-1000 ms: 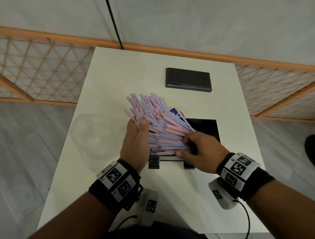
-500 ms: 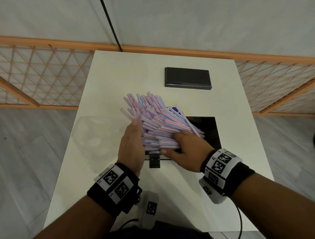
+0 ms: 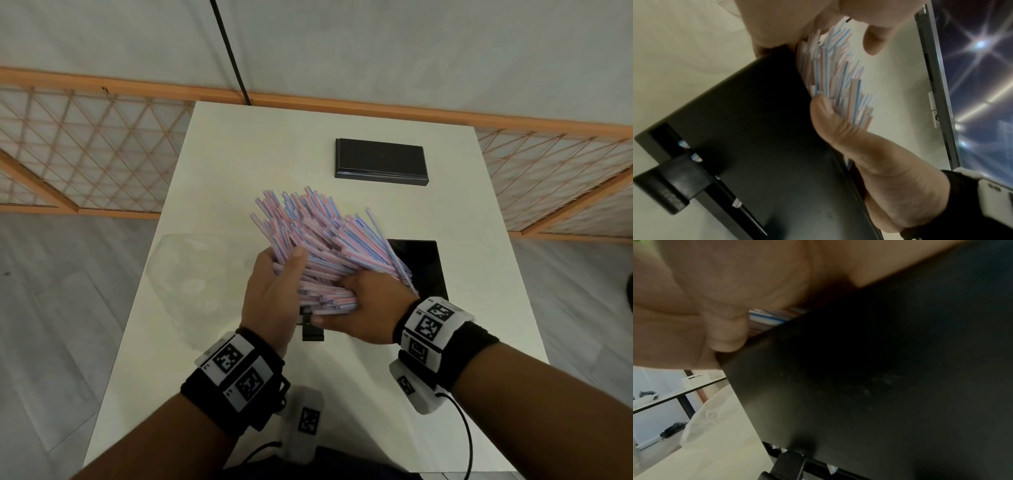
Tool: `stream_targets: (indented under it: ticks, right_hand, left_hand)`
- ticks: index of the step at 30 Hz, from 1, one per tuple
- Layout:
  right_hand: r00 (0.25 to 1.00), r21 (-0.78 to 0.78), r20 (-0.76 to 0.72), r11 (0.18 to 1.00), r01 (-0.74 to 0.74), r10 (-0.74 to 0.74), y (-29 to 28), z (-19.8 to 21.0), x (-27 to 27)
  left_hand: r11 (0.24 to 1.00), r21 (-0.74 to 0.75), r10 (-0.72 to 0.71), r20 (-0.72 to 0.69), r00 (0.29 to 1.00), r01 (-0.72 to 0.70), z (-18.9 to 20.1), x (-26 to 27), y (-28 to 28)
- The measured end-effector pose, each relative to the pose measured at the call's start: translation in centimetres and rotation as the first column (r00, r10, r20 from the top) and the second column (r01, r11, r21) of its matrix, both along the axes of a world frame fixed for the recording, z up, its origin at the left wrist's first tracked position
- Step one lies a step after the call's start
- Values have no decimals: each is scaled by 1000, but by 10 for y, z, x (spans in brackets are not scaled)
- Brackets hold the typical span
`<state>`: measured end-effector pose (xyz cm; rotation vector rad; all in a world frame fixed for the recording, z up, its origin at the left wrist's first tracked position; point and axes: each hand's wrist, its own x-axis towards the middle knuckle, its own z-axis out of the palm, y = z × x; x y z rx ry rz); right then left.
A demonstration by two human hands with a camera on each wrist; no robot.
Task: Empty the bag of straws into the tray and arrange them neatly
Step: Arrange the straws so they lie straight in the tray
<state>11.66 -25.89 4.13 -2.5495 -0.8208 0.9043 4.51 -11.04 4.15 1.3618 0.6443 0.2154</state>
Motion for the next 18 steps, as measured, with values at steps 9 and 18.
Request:
stream_targets:
  ticks: [9, 18]
  right_hand:
    - [994, 40, 32, 994, 101, -102, 9, 2, -1]
    - [991, 167, 127, 986, 28, -50, -10, 14, -8]
  left_hand:
    - [991, 116, -74, 72, 995, 65, 1, 3, -3]
    - [967, 256, 5, 9, 1000, -7, -11, -1, -1]
